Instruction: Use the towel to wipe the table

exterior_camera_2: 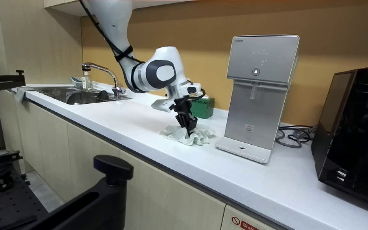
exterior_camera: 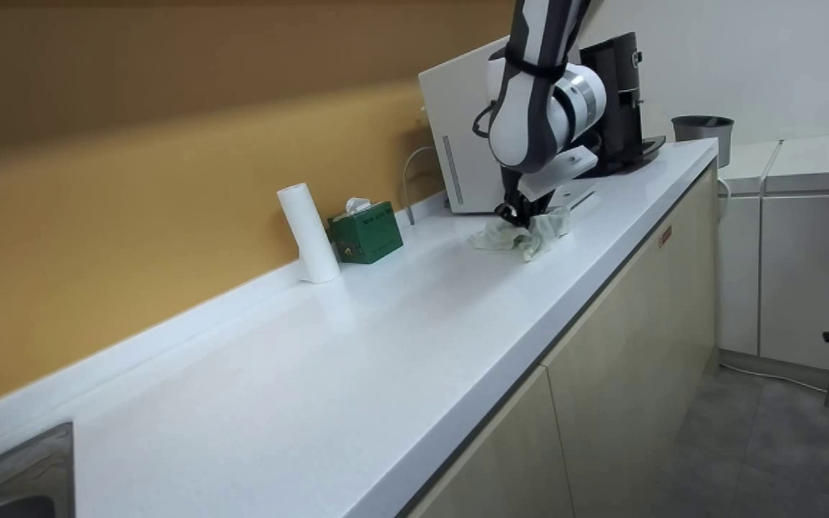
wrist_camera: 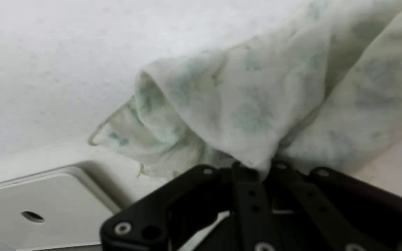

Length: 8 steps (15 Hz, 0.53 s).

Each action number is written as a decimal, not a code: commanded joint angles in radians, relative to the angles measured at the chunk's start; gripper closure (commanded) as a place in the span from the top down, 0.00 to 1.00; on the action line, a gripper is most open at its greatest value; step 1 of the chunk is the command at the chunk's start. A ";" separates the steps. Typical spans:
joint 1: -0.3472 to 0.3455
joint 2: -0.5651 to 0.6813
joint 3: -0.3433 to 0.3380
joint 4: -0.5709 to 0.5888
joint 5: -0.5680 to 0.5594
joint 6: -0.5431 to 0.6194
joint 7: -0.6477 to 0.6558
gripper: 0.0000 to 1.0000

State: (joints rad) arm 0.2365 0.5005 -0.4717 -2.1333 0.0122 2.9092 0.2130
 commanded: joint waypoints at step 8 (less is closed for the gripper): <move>-0.215 0.033 0.457 0.084 0.097 -0.173 -0.100 0.02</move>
State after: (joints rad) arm 0.0633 0.4770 -0.1376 -2.0451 0.0479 2.7794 0.1591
